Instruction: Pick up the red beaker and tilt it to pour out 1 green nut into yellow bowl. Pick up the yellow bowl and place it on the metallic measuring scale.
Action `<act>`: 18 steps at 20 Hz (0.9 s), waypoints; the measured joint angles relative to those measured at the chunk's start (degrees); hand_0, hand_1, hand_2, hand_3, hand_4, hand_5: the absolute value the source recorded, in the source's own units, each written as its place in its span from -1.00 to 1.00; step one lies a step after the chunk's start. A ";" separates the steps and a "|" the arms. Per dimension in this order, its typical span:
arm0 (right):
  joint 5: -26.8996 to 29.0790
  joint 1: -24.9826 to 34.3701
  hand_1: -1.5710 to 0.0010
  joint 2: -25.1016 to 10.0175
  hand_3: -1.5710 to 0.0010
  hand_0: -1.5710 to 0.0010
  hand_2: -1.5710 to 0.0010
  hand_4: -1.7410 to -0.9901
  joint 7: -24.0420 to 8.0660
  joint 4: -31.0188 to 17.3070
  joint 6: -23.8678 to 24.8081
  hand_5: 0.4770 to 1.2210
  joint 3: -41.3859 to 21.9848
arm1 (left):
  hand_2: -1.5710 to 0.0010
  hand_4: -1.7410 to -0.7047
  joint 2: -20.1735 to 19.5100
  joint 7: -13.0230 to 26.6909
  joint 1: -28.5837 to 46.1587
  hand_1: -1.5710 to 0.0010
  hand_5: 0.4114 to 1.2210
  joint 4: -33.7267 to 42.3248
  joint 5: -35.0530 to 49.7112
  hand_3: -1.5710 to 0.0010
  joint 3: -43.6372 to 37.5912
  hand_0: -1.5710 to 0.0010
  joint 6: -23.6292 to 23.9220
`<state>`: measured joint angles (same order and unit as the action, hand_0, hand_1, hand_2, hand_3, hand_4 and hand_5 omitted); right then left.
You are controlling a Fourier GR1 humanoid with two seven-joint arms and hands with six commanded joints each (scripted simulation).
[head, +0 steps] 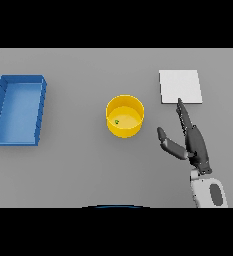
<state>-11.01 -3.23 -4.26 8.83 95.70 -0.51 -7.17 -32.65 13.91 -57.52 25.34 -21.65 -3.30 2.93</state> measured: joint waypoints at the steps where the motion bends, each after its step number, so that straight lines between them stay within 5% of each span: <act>1: -0.73 -0.07 1.00 -0.13 1.00 1.00 1.00 0.55 -0.11 -0.19 0.62 -0.46 0.06 | -1.00 -1.00 0.75 1.03 3.17 -1.00 1.00 3.57 1.34 -1.00 -0.18 -1.00 0.46; 4: -0.75 -0.60 1.00 -0.66 1.00 1.00 1.00 0.51 0.17 0.05 0.23 -0.47 0.03 | -1.00 -1.00 2.05 4.31 12.92 -1.00 0.83 14.85 4.61 -1.00 -0.36 -1.00 0.93; 8: -0.53 0.48 1.00 -0.34 1.00 1.00 1.00 0.55 -0.35 -0.94 0.41 -0.48 0.31 | -1.00 -1.00 3.84 10.56 20.89 -1.00 0.27 26.63 6.37 -1.00 0.41 -1.00 2.84; 10: 0.09 0.70 1.00 -0.78 1.00 1.00 1.00 0.56 -0.22 -0.89 -0.06 -0.48 0.67 | -0.94 -0.58 3.71 14.61 23.68 -1.00 0.00 31.35 7.17 -0.94 0.49 -1.00 2.24; 11: 0.28 1.04 1.00 -0.57 1.00 1.00 1.00 0.57 -0.67 -1.05 -0.09 -0.48 0.69 | -0.63 -0.28 3.23 16.01 24.90 -0.71 -0.10 34.21 7.64 -0.68 0.78 -0.87 0.93; 14: -0.50 0.01 1.00 -0.29 1.00 1.00 1.00 0.57 -0.57 -0.50 0.13 -0.48 0.01 | 0.17 0.33 2.44 13.78 28.01 0.12 -0.33 39.13 12.38 0.14 0.94 0.04 -6.50; 18: -0.13 -0.02 1.00 -0.12 1.00 1.00 1.00 0.56 -0.22 -0.19 0.28 -0.48 0.18 | 0.66 0.73 0.46 16.52 28.65 0.64 -0.45 40.20 13.09 0.65 2.41 0.61 -12.12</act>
<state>-11.14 -3.25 -4.38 8.61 95.52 -0.23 -6.99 -32.20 30.42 -28.86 65.54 -8.57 -0.89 -9.19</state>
